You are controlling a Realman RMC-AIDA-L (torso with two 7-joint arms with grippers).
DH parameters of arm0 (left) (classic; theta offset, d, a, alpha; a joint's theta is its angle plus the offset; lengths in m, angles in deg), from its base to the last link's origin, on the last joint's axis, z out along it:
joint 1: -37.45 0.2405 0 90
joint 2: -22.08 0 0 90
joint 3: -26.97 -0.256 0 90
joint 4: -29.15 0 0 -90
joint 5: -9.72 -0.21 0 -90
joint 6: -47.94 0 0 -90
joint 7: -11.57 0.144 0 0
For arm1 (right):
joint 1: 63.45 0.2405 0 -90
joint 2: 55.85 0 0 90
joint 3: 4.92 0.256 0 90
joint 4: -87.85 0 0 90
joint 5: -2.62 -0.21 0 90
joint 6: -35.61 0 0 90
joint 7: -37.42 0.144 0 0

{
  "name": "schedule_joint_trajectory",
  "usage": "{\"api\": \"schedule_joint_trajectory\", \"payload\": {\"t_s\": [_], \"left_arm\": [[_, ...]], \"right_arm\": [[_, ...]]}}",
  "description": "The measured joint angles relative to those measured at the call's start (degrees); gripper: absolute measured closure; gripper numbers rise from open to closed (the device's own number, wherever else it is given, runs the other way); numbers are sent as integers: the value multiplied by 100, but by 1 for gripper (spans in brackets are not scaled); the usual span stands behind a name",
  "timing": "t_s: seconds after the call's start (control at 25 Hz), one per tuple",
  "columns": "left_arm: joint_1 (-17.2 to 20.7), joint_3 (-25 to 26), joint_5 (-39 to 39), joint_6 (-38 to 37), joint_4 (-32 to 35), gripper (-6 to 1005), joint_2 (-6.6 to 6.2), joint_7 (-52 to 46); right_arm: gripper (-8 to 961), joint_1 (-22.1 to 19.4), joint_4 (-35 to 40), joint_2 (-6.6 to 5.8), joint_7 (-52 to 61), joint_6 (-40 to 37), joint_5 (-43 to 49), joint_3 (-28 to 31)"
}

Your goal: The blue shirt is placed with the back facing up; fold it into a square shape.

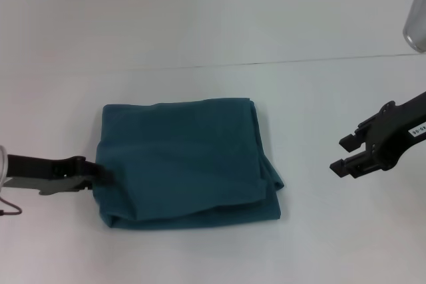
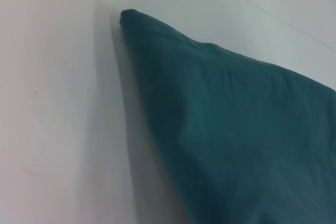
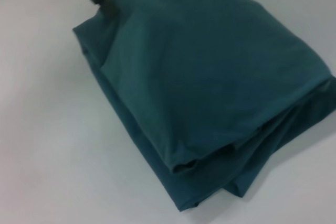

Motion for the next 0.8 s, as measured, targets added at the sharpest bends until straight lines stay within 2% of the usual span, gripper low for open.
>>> {"api": "schedule_joint_trajectory", "payload": {"t_s": [0.12,0.32,0.52,0.64,0.8], "left_arm": [[84,0,39,-127,187,724,3,109],[429,204,577,-794,722,495,7,949],[619,860,1025,-2718,932,251,-73,2556],[763,1074,1127,-3462,991,201,-79,3244],[945,924,1060,-3603,1069,133,-40,3794]], "right_arm": [[397,-11,2,0,71,9,-22,8],[341,-202,265,0,106,-8,-610,159],[284,-437,423,-49,99,-316,-1533,497],[250,-604,402,-45,34,-417,-1627,476],[190,-922,385,12,-310,-384,-1725,286]]}}
